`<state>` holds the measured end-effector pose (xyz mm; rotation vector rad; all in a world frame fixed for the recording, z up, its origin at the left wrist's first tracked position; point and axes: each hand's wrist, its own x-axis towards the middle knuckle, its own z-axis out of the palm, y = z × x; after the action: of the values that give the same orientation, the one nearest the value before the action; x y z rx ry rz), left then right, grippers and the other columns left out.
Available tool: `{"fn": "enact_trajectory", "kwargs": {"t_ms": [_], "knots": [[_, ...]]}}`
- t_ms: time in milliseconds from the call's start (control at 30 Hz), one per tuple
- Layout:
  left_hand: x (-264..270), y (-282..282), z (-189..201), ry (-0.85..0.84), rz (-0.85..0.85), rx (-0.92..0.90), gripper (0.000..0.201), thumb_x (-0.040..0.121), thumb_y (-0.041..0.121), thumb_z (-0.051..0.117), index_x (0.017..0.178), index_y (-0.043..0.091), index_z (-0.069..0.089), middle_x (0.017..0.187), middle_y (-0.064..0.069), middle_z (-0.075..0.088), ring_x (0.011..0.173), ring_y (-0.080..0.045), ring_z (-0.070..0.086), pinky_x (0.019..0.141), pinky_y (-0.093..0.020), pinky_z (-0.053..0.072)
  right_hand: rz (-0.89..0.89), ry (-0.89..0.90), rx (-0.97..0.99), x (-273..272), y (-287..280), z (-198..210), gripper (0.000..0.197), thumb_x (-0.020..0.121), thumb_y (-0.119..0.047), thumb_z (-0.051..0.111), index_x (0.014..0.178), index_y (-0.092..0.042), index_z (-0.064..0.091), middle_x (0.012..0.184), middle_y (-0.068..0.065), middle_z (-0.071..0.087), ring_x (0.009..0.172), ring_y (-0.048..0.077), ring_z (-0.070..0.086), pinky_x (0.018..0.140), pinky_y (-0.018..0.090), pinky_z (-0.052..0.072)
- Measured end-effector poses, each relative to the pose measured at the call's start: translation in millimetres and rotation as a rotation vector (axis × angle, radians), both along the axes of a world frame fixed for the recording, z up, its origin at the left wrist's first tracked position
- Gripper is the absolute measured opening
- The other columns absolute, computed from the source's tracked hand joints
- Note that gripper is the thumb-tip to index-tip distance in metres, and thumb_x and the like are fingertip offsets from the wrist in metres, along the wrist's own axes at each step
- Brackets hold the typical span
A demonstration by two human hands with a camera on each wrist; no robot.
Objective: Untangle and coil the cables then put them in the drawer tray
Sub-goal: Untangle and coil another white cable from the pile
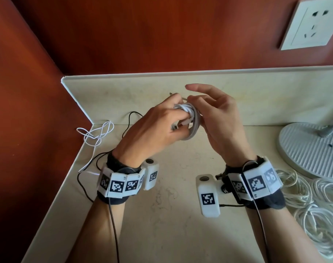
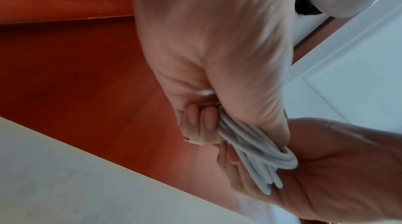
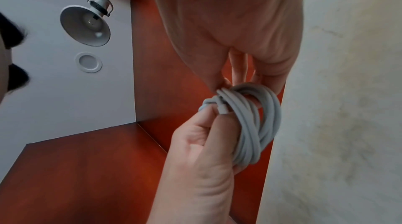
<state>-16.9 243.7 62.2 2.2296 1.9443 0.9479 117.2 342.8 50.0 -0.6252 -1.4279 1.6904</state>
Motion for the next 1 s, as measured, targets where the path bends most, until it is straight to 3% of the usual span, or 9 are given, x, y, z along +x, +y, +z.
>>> {"fn": "enact_trajectory", "kwargs": {"t_ms": [133,200,267,367,433,533,667,900,1000], "knots": [[-0.6,0.4,-0.8,0.064,0.035,-0.008,0.034,0.088,0.015,0.073,0.076,0.028,0.044,0.093,0.008,0.037,0.064,-0.015,0.041,0.055,-0.022,0.029,-0.079,-0.157,0.167,0.9,0.0,-0.8,0.026,0.094,-0.004,0.059,0.094,-0.013,0.083,0.087,0.002,0.08,0.083,0.02,0.076,0.075,0.038,0.061],[-4.0,1.9,-1.7,0.044,0.034,-0.004,0.034,0.088,0.017,0.072,0.076,0.031,0.043,0.092,0.01,0.035,0.063,-0.016,0.041,0.056,-0.027,0.033,-0.079,-0.22,0.236,2.1,-2.7,1.6,0.028,0.097,-0.006,0.055,0.092,-0.011,0.083,0.083,0.0,0.08,0.079,0.016,0.076,0.067,0.033,0.059],[-7.7,2.5,-1.4,0.006,0.026,0.005,0.025,0.088,0.023,0.065,0.074,0.027,0.045,0.091,0.011,0.033,0.063,-0.018,0.041,0.055,-0.035,0.036,-0.052,-0.264,0.287,1.2,-3.9,0.5,0.033,0.103,-0.014,0.052,0.087,0.001,0.077,0.072,0.005,0.073,0.061,0.026,0.061,0.056,0.039,0.045],[-13.1,2.0,-1.1,-0.019,0.043,0.017,0.021,0.089,0.029,0.062,0.076,0.015,0.054,0.089,0.008,0.033,0.064,-0.022,0.043,0.056,-0.044,0.04,-0.021,-0.269,0.319,-3.7,-7.7,-2.9,0.054,0.111,-0.03,0.047,0.081,0.013,0.06,0.062,0.013,0.05,0.055,0.015,0.038,0.052,0.034,0.03],[-16.9,2.0,-1.7,-0.031,0.063,0.034,0.022,0.091,0.027,0.066,0.077,0.012,0.057,0.09,0.005,0.036,0.065,-0.024,0.046,0.057,-0.047,0.042,0.016,-0.23,0.334,-5.1,-10.5,-1.3,0.051,0.111,-0.034,0.047,0.087,0.006,0.068,0.069,0.018,0.064,0.059,0.015,0.052,0.053,0.032,0.041],[-21.8,1.7,-2.1,-0.05,0.082,0.054,0.018,0.091,0.025,0.067,0.081,0.011,0.061,0.095,-0.001,0.043,0.072,-0.026,0.054,0.061,-0.052,0.046,0.071,-0.168,0.343,-4.5,-12.9,1.3,0.033,0.108,-0.03,0.056,0.103,-0.005,0.075,0.085,0.008,0.076,0.075,0.014,0.071,0.063,0.024,0.055],[-20.7,2.3,-2.2,-0.058,0.091,0.033,0.017,0.09,0.027,0.064,0.079,0.015,0.057,0.096,-0.003,0.041,0.072,-0.026,0.053,0.062,-0.053,0.047,0.035,-0.17,0.4,-5.2,-13.2,0.7,0.025,0.105,-0.027,0.06,0.107,-0.006,0.074,0.088,0.005,0.077,0.078,0.006,0.069,0.065,0.015,0.05],[-19.2,3.5,-2.9,-0.056,0.097,0.034,0.028,0.088,0.035,0.057,0.09,0.008,0.062,0.095,0.0,0.041,0.069,-0.017,0.05,0.058,-0.031,0.04,0.036,-0.248,0.462,-4.4,-12.0,-1.2,0.033,0.096,-0.039,0.073,0.113,-0.011,0.072,0.095,-0.001,0.076,0.085,0.012,0.074,0.071,0.026,0.06],[-19.8,4.9,-5.2,-0.126,0.08,0.014,0.011,0.086,0.028,0.061,0.08,0.019,0.056,0.093,-0.001,0.04,0.07,-0.011,0.047,0.061,-0.025,0.036,-0.017,-0.251,0.496,-8.6,-12.1,-5.9,0.03,0.1,-0.038,0.068,0.113,-0.011,0.07,0.093,-0.003,0.075,0.086,0.012,0.072,0.075,0.034,0.059]]}}
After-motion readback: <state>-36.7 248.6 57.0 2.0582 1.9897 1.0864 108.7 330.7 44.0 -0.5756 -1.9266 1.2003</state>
